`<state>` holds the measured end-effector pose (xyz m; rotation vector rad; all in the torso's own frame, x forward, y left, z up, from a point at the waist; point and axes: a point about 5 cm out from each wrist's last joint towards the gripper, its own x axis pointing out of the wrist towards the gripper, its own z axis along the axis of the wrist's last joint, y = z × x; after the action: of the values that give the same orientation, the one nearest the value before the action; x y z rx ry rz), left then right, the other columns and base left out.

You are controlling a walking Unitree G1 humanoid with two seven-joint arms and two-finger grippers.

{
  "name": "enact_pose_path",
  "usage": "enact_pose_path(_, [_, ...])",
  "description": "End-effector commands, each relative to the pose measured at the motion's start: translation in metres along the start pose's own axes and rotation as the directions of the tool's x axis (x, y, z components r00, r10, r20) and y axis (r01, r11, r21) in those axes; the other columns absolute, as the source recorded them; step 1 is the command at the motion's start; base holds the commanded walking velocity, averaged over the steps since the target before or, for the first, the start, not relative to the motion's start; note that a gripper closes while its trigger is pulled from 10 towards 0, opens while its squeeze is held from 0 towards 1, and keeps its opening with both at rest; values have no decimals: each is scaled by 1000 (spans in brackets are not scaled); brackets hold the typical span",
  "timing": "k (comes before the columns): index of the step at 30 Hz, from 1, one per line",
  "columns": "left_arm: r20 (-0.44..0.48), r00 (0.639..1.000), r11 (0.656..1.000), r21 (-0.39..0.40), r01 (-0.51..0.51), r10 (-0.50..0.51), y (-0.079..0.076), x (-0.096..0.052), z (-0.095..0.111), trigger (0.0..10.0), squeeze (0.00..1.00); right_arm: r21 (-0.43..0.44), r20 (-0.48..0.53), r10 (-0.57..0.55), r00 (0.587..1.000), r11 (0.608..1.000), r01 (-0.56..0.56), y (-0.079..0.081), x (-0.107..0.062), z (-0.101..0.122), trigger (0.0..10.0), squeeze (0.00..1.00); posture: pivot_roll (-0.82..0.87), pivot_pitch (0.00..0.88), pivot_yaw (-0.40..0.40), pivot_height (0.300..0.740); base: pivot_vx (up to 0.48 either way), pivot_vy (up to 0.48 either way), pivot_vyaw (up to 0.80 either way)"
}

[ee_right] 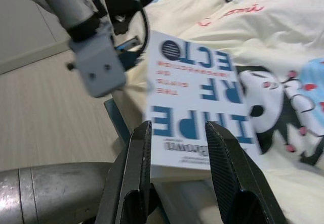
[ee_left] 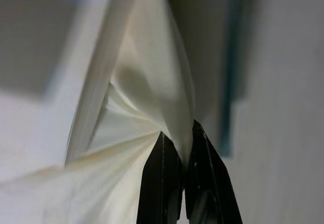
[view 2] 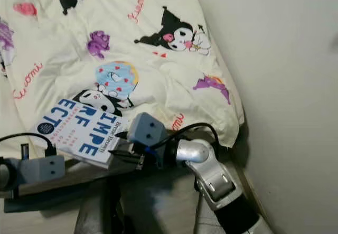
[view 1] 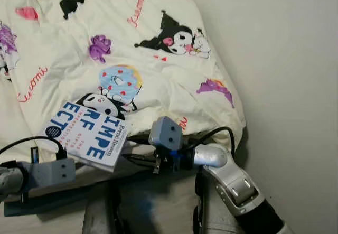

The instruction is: Clean up the room

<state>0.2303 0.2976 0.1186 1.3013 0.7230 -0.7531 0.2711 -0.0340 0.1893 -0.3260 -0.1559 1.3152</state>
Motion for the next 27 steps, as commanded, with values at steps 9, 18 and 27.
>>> enact_pose_path(9, [-29, 800, 798, -107, 593, -599, -102, -21, 11, 0, 0, 21, 1, 18, 1000, 1000, -18, 4, -1, -5, 10000, 0, 43, 382, -8, 546, 0, 0, 0])
enact_pose_path(18, [-47, 780, 776, -157, 611, -624, -114, -26, 11, 0, 0, 17, -6, 17, 1000, 1000, -17, 3, -2, -7, 10000, 0, 45, 381, -9, 546, 0, 0, 0])
enact_pose_path(27, [-92, 996, 977, -212, -23, 4, -33, 5, 16, 10000, 1000, 17, -6, 16, 1000, 1000, -16, 3, -2, -7, 10000, 0, 47, 381, -10, 546, 0, 0, 0])
